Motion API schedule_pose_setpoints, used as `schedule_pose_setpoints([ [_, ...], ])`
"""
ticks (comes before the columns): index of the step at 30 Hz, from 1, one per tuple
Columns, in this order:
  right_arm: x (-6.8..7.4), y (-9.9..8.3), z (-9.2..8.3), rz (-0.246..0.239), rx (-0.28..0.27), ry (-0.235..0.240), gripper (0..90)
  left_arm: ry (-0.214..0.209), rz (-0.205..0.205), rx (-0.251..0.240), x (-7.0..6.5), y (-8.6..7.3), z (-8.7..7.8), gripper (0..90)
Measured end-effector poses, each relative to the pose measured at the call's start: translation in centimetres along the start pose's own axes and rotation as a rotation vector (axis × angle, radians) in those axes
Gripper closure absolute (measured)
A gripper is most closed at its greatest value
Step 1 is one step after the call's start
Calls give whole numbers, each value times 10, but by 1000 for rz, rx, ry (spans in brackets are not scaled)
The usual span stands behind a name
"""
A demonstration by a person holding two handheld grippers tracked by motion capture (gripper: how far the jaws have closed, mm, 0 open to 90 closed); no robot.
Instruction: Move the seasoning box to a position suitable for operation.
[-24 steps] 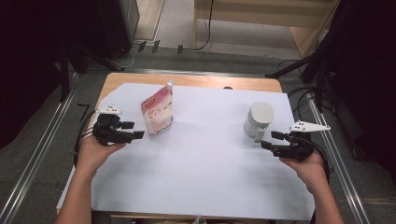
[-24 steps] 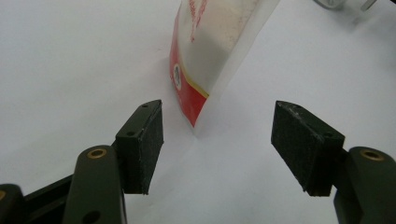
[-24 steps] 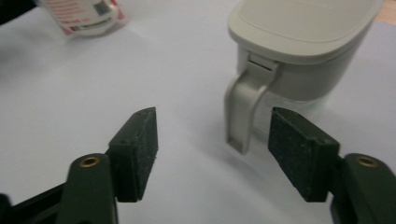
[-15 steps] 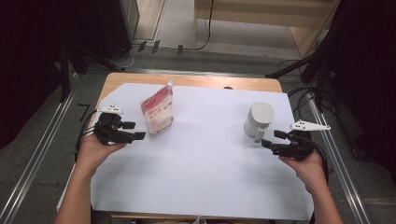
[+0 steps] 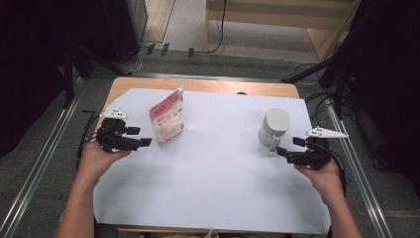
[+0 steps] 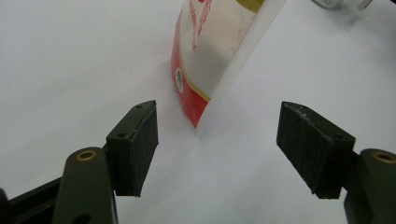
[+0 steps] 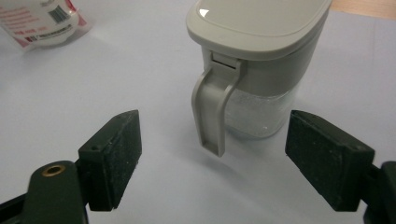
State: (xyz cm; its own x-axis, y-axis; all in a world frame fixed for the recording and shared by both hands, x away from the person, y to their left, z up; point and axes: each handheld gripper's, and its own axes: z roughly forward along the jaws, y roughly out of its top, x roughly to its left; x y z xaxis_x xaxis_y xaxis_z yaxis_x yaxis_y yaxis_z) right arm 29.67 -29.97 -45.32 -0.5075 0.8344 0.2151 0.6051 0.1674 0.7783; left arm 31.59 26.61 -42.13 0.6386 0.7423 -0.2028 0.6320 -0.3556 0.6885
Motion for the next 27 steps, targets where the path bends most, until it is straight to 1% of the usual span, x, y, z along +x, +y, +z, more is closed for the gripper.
schedule_pose_setpoints([
  [3,-1,0,0,0,-4,-2,188,-1,9,8,0,0,0,305],
  [4,0,0,0,8,-3,-10,173,-3,9,-2,-1,0,1,304],
  [6,-1,1,1,22,-11,-25,138,6,7,3,-2,1,3,291],
  [7,-1,1,1,22,-11,-25,138,6,7,3,-2,1,3,290],
  [8,-2,3,2,63,-10,-46,124,9,6,16,-3,2,3,289],
  [9,-2,4,3,77,-19,-57,99,5,13,13,-4,2,3,289],
  [10,-2,4,3,77,-19,-57,99,5,13,13,-4,2,3,290],
  [12,-1,7,5,79,-35,-78,80,9,8,15,-4,1,4,290],
  [13,1,9,6,71,-33,-101,78,4,7,8,-4,1,5,292],
  [14,2,10,7,70,-33,-113,77,-1,8,6,-4,0,4,294],
  [15,2,10,7,70,-33,-113,77,-1,8,6,-4,0,4,297],
  [16,5,13,8,75,-22,-142,74,-13,18,10,-4,1,4,304],
  [17,5,13,8,75,-22,-142,74,-13,18,10,-4,1,4,312],
  [20,11,19,6,73,-18,-193,77,-25,14,9,-4,1,4,316],
  [21,11,19,6,73,-18,-193,77,-26,12,12,-4,1,4,316],
  [22,12,25,6,85,-37,-213,85,-23,21,24,-4,0,4,315],
  [23,12,25,6,85,-37,-213,85,-23,21,24,-4,0,4,315],
  [24,13,26,7,73,-44,-234,89,-26,27,21,-4,0,4,315],
  [25,16,31,11,51,-40,-266,118,-25,26,10,-5,-1,4,318],
  [26,17,33,13,60,-37,-262,120,-35,25,18,-4,-1,3,327],
  [27,17,33,13,60,-37,-262,120,-35,25,18,-4,-1,3,327],
])
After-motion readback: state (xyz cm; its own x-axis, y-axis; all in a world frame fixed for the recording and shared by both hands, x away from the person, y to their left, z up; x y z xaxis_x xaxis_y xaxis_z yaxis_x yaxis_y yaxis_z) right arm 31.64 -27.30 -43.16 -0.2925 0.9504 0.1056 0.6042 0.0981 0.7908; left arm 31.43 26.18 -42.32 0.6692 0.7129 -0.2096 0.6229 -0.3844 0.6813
